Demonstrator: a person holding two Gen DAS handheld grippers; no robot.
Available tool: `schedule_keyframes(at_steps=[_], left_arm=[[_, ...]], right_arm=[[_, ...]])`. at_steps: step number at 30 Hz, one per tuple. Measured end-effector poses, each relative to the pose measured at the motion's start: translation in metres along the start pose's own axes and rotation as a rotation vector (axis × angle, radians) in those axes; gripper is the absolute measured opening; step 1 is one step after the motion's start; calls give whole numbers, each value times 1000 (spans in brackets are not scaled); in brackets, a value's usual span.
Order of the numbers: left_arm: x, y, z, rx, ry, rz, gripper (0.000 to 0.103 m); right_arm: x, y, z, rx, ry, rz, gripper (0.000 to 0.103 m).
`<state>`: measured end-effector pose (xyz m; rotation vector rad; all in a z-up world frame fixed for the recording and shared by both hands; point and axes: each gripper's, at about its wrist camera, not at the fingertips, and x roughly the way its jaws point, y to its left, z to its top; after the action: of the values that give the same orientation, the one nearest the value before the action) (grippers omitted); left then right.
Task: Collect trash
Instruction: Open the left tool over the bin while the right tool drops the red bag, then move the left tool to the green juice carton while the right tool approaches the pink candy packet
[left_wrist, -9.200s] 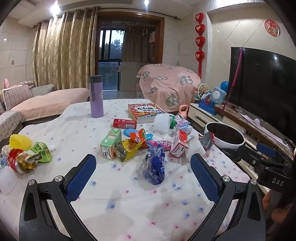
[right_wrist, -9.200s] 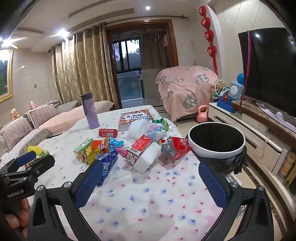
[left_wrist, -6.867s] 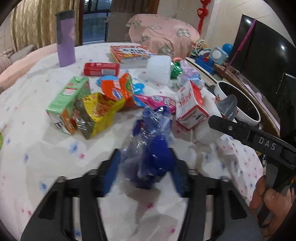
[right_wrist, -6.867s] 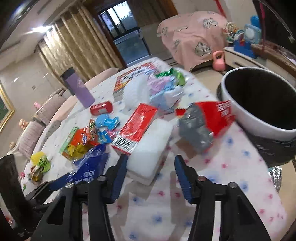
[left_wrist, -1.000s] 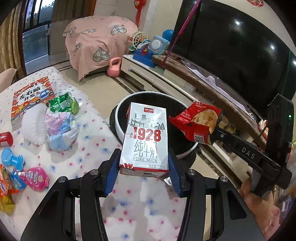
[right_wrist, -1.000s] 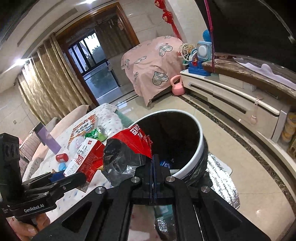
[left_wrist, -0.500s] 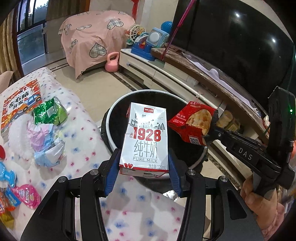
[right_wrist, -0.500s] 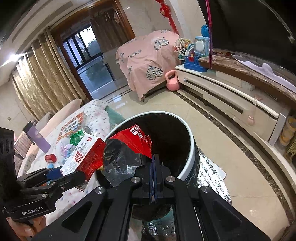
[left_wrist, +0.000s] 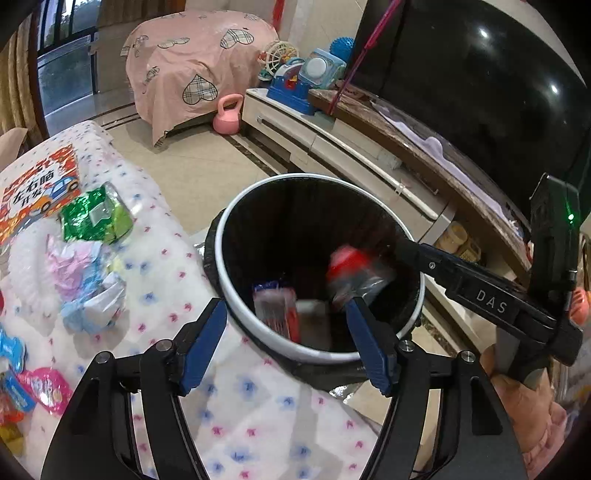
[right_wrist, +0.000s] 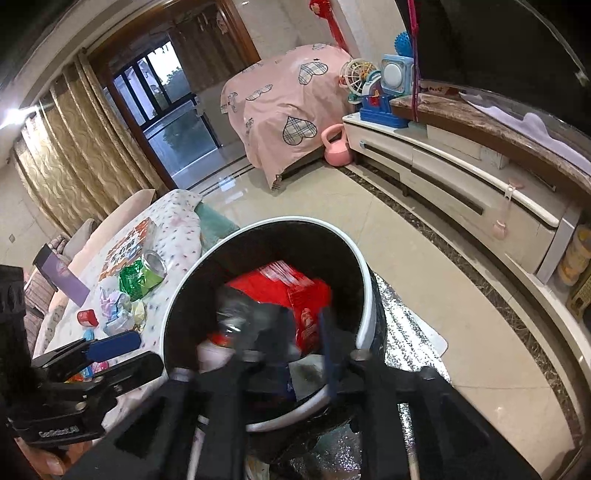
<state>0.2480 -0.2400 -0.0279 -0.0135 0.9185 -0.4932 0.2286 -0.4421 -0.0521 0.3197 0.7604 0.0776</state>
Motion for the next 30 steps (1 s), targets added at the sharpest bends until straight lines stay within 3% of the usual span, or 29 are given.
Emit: schedule_keyframes(at_steps=[1, 7, 9, 13, 16, 30], left_arm=[[-2, 2, -1, -6, -3, -1, 69], [-25, 18, -23, -55, -33, 6, 70], [-35, 24, -34, -72, -47, 18, 71], [-54, 37, -56, -94, -76, 43, 71], [-69, 52, -75, -115, -91, 73, 71], [-125, 126, -149, -279, -135, 170, 71]], right_arm=[[-1, 1, -1, 0, -4, 1, 48], [-12, 10, -8, 3, -19, 17, 48], [-18, 16, -13, 8, -28, 37, 53], [-26, 34, -28, 5, -46, 82, 79], [-32, 55, -44, -14, -49, 117, 86], [-26, 136, -101, -105, 26, 233, 89]])
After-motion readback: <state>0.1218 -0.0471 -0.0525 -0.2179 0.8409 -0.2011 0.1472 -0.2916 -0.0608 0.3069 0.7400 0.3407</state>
